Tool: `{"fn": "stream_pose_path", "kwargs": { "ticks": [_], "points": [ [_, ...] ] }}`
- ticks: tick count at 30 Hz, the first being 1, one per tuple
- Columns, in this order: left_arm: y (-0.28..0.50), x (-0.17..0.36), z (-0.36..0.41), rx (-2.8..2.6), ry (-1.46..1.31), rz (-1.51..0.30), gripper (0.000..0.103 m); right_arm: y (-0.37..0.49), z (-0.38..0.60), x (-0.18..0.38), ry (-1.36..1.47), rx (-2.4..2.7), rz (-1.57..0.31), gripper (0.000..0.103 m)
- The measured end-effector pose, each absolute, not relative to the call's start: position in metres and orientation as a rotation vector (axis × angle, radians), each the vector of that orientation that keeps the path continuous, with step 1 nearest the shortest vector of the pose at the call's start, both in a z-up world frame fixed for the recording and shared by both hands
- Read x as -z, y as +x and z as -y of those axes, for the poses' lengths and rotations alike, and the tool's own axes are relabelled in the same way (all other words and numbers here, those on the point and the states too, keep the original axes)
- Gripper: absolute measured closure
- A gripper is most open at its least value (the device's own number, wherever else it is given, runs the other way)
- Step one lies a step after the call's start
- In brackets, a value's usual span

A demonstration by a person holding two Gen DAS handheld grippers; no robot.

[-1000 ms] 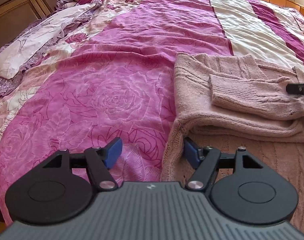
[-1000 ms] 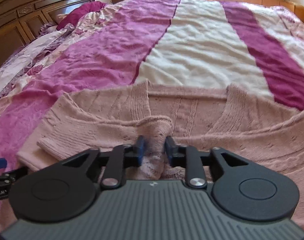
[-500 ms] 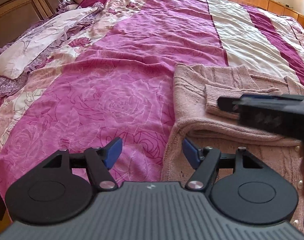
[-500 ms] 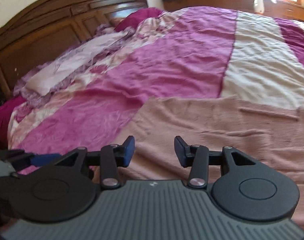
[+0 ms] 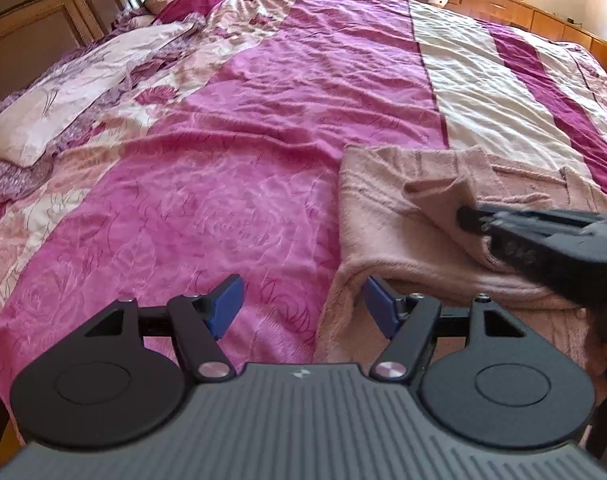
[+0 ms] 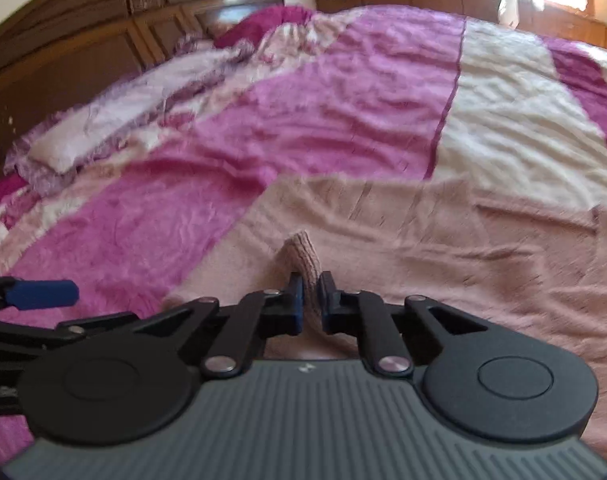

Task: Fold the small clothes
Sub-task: 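Grasp the other side edge with the right gripper and fold it over, then release the folded side with the right gripper and withdraw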

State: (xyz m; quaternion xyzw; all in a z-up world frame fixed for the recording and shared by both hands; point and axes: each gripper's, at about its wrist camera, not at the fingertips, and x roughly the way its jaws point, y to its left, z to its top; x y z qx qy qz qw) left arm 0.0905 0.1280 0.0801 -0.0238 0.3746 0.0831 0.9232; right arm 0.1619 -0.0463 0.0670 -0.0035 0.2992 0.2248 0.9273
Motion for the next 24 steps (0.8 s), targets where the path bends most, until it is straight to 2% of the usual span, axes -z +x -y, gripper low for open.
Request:
{"fn": "stream_pose_path", "kwargs": {
  "ticks": [6,13,24],
  "points": [
    [0.106,-0.089,-0.110,-0.126,-0.028,-0.740,0.029,0.161,0.094,-0.102,0.069,-0.384,-0.529,0.091],
    [0.132,-0.075,-0.088,-0.089,-0.023,-0.768,0.029,0.154,0.164,-0.123,0.110,-0.251,-0.457,0.092],
    [0.146,-0.044,-0.081,-0.126,0.031,-0.827,0.029,0.135,0.272,-0.066,0.171,0.027,-0.507,0.092]
  ]
}}
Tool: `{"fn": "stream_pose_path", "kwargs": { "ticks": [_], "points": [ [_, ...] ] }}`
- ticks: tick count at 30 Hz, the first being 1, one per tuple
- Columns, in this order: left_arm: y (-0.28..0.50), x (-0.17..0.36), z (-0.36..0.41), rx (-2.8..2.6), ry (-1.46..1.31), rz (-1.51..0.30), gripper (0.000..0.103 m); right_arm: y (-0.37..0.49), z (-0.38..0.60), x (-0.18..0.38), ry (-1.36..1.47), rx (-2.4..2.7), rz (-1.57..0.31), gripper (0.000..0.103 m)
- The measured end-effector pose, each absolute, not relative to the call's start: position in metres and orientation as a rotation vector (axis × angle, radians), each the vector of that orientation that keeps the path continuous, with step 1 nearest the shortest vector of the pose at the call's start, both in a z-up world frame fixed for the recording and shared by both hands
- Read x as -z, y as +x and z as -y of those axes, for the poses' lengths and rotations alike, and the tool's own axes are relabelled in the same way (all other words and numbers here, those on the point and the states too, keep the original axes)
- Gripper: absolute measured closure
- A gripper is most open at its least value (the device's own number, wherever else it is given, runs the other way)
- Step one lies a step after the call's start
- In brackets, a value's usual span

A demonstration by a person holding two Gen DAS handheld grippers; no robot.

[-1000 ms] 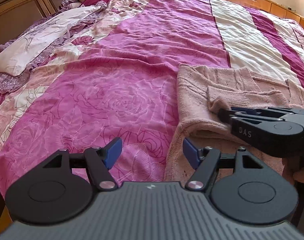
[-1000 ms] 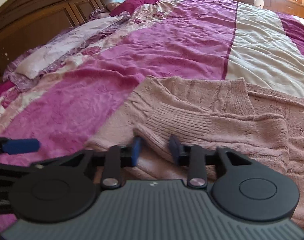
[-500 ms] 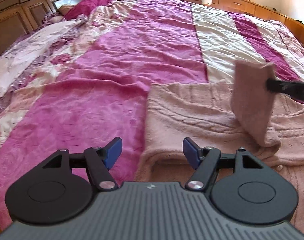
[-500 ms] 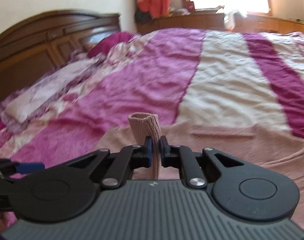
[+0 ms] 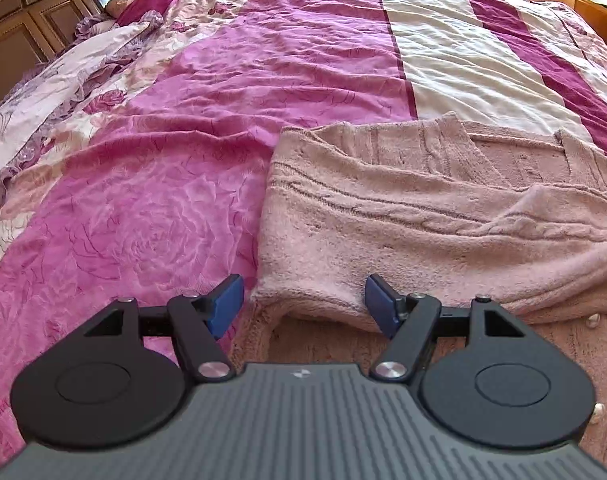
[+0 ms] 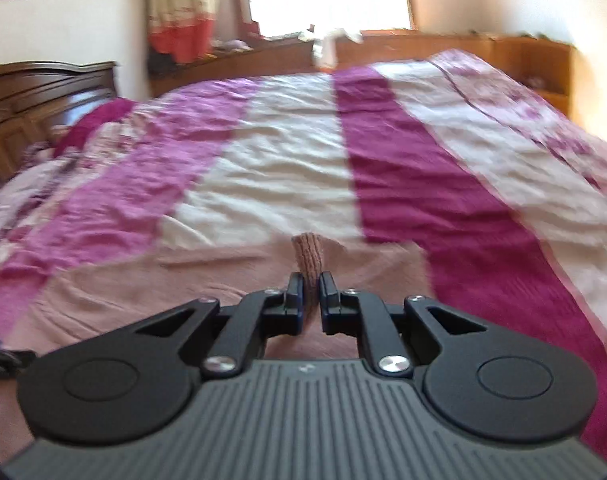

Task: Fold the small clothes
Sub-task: 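Release the folded side with the right gripper and withdraw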

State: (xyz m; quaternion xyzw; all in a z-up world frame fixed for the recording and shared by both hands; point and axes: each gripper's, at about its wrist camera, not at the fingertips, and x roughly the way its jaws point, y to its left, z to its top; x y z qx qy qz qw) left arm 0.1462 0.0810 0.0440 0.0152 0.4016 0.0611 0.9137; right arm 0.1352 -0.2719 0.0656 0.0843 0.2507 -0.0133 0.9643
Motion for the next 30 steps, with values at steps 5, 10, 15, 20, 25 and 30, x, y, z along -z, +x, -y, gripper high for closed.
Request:
{"fn": "stream_pose_path", "kwargs": {
  "ticks": [5,10,15,20,25,30],
  "points": [
    [0.147,-0.043,-0.078,-0.134,0.053,-0.829,0.027,0.125,0.287,-0.031,0.221,0.010,-0.605,0.090],
    [0.146,-0.044,-0.077,-0.134,0.065,-0.829,0.027,0.115,0.288,-0.033,0.248,0.015,-0.613,0.085],
    [0.148,-0.054,-0.074,-0.103,0.057,-0.804,0.027,0.112,0.289,-0.051,0.261,0.030,-0.555,0.049],
    [0.168,-0.058,-0.068,-0.092,0.068,-0.779,0.027,0.135,0.290,-0.056,0.236,0.020,-0.545,0.046],
    [0.197,-0.054,-0.073,-0.102,0.023,-0.759,0.027,0.172,0.298,-0.039,0.307,0.030,-0.643,0.053],
    [0.224,-0.032,-0.078,-0.190,0.038,-0.771,0.027,0.157,0.292,-0.057,0.245,0.031,-0.530,0.092]
  ]
}}
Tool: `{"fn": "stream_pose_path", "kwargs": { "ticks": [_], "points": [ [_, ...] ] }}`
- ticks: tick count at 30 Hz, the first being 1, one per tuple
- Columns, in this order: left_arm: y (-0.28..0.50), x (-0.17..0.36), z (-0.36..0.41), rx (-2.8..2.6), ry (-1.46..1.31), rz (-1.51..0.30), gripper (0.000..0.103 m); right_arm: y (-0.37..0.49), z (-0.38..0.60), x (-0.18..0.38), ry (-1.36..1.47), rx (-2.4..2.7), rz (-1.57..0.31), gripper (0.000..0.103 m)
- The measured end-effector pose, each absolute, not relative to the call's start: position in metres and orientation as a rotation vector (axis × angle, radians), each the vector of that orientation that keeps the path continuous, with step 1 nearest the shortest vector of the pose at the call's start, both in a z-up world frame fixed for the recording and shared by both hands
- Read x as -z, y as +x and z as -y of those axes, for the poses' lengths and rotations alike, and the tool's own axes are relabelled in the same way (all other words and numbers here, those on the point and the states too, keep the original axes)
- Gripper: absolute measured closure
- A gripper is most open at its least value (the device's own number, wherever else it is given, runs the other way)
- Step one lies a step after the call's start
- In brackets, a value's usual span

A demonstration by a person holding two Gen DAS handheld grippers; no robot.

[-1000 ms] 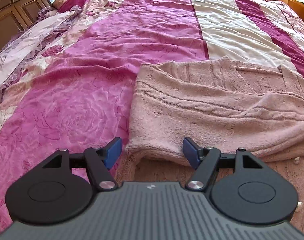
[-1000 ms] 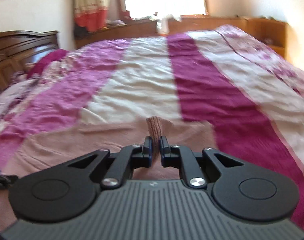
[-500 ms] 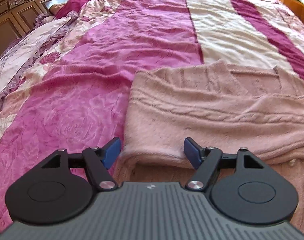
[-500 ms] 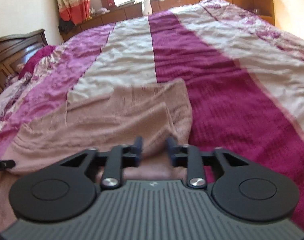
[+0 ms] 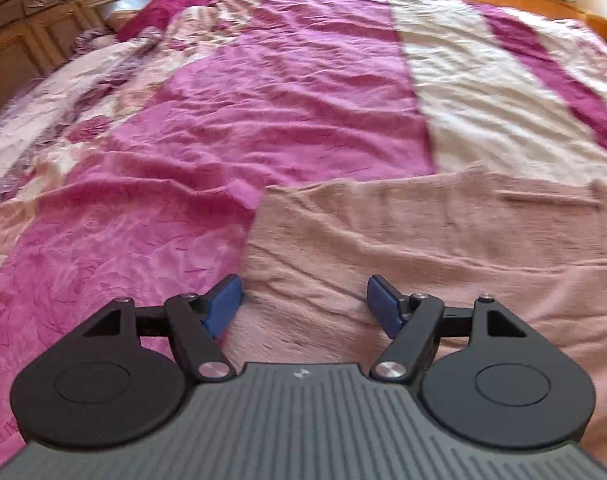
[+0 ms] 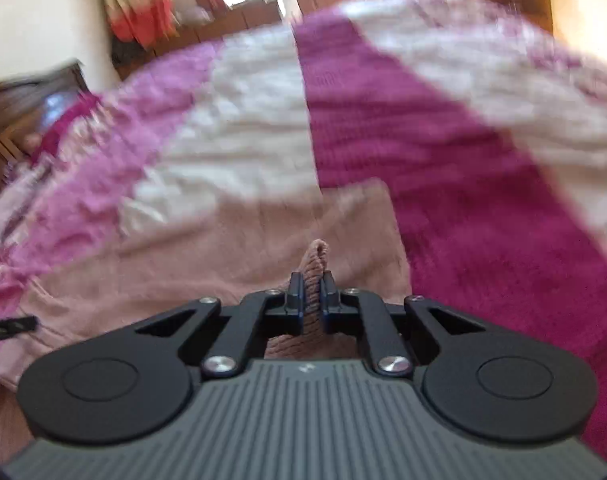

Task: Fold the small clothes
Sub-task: 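Release the folded side with the right gripper and withdraw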

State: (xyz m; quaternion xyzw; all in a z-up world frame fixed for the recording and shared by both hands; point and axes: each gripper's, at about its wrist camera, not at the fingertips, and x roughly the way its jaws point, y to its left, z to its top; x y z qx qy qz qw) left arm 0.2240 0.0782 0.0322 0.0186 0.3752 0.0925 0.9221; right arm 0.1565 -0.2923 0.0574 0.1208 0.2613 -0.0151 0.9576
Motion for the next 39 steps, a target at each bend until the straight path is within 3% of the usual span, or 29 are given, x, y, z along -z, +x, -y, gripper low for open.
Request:
{"fn": "stream_pose_path", "kwargs": {
  "ticks": [6,11,13,15,17,26,35,39],
  "points": [
    [0.233,-0.017,-0.086,-0.233,-0.024,-0.770,0.022,0.169,0.301,-0.027,0.205,0.087,-0.652,0.092],
    [0.230,-0.018,-0.083,-0.218,0.046,-0.752,0.020,0.164,0.293,-0.022,0.172,0.114,-0.612,0.090],
    [0.227,-0.023,-0.088,-0.221,0.019,-0.765,0.020,0.162,0.294,-0.024,0.180,0.111,-0.609,0.087],
    [0.219,-0.031,-0.090,-0.219,0.015,-0.773,0.020,0.157,0.297,-0.029,0.203,0.113,-0.614,0.074],
    [0.206,-0.042,-0.093,-0.196,0.038,-0.771,0.020,0.149,0.301,-0.035,0.232,0.095,-0.619,0.065],
    [0.127,-0.079,-0.095,-0.043,0.236,-0.835,0.020,0.088,0.297,-0.075,0.223,-0.039,-0.610,0.064],
    [0.034,-0.086,-0.105,0.036,0.184,-0.905,0.020,0.030,0.276,-0.097,0.201,-0.165,-0.635,0.063],
    [0.006,-0.076,-0.099,0.050,0.192,-0.931,0.020,0.006,0.262,-0.096,0.147,-0.205,-0.636,0.049]
  ]
}}
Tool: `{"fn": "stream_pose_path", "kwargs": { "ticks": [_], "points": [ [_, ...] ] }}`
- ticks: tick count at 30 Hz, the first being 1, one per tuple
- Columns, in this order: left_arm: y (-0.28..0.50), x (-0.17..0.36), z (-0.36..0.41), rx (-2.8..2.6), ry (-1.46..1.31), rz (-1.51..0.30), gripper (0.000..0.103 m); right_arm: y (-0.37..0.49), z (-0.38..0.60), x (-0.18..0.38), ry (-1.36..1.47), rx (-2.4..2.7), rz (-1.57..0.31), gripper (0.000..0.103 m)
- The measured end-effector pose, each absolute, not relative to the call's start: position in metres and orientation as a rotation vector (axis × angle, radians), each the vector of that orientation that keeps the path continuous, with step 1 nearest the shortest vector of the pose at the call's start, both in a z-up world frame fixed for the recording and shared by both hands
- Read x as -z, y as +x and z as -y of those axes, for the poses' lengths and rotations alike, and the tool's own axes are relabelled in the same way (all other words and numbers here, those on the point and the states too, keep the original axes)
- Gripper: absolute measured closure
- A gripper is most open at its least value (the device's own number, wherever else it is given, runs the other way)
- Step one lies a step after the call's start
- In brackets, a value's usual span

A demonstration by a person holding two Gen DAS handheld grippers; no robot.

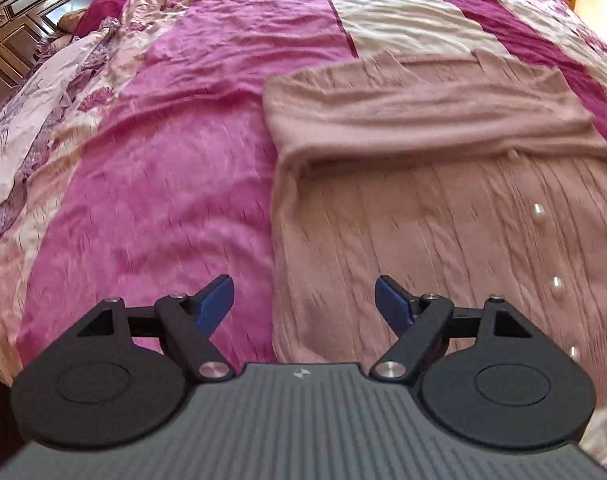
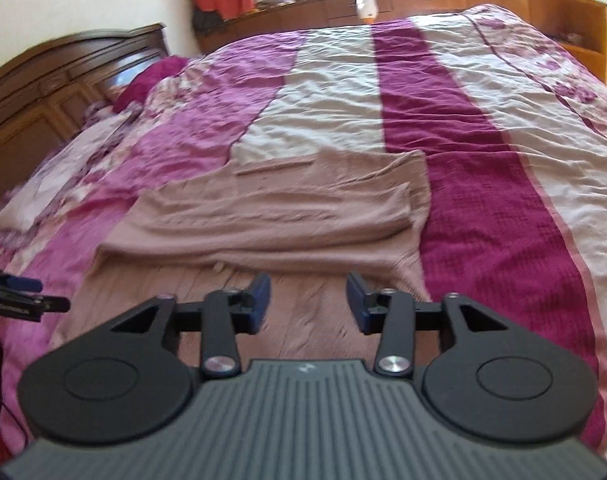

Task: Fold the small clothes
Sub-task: 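Release the folded side with the right gripper and withdraw, then move both grippers to the ribbed hem of the cardigan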

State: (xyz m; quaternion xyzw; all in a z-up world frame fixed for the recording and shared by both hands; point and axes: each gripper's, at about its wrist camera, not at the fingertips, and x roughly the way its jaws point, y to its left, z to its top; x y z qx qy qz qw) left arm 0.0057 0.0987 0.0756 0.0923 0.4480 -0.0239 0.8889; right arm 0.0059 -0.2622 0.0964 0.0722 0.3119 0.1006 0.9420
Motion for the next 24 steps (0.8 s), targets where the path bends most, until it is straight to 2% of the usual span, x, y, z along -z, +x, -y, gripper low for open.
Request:
{"fn": "stream_pose_path", "kwargs": {
  "ticks": [10,19,24],
  "points": [
    [-0.028,-0.045,-0.078,0.012,0.333,-0.997,0.020,-0.036,0.236,-0.072,0.040,-0.301,-0.713,0.047],
    [-0.067,-0.053,-0.111,-0.082,0.380,-0.948,0.018,-0.062,0.221,-0.064,-0.087,-0.355,-0.747,0.047],
    [-0.080,-0.064,-0.104,-0.068,0.433,-0.902,0.018,-0.070,0.216,-0.064,-0.144,-0.388,-0.772,0.047]
  ]
}}
